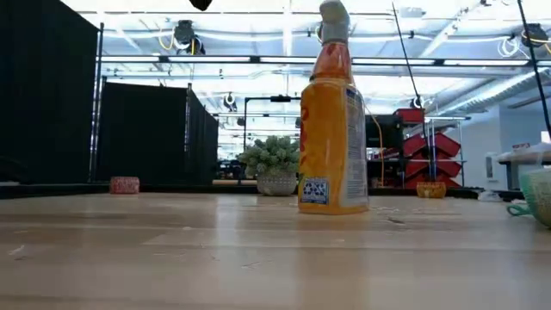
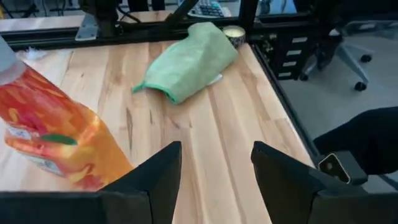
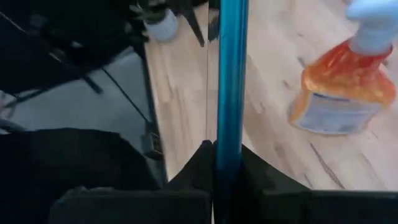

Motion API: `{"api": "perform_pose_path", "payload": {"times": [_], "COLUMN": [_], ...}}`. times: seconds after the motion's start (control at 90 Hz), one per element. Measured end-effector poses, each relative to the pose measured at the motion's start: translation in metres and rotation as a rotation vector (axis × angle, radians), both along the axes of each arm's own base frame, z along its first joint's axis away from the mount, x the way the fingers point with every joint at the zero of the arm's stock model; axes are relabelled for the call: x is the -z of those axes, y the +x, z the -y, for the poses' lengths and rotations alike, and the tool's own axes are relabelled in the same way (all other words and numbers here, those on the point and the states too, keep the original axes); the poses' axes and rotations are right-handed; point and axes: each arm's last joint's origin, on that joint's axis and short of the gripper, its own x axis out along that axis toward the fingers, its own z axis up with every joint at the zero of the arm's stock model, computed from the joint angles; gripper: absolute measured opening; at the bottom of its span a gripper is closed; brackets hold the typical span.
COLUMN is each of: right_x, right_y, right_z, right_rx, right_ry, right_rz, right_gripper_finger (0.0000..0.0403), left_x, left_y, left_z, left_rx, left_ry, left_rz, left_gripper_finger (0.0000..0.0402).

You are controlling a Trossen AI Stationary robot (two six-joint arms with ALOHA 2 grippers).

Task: Apply microfiber cloth
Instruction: Wipe the front of the blue tablet with the green microfiber cloth

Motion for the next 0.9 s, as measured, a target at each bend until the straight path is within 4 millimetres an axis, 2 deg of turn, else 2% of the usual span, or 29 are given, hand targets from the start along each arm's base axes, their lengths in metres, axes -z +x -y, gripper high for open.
{"api": "perform_pose_path", "payload": {"times": [0.289,0.444,0.589,0.756,0.9], "right_x": [-0.014,-0.013,-0.012,-0.012,-0.012], "right_y": [-0.011,-0.012,-0.011,-0.011,-0.010], "right_z": [0.014,0.014,0.014,0.014,0.014], "right_rx": [-0.011,-0.015,-0.015,-0.010,0.002], "right_ry": [0.032,0.014,0.007,0.004,-0.002], "right_rz": [0.041,0.030,0.025,0.028,0.038], "right_gripper_finger": [0.0007,0.0007,0.0007,0.0007,0.0008], "left_x": [-0.001,0.014,0.045,0.071,0.092], "left_y": [0.001,0.016,0.046,0.099,0.142], "left_z": [0.001,0.017,0.037,0.054,0.055], "left_rx": [-0.003,0.022,0.077,0.108,0.067], "left_ry": [-0.026,-0.048,-0.041,0.121,0.213], "left_rz": [0.011,0.062,0.161,0.154,0.161], "left_gripper_finger": [0.0180,0.0180,0.0180,0.0180,0.0180]}}
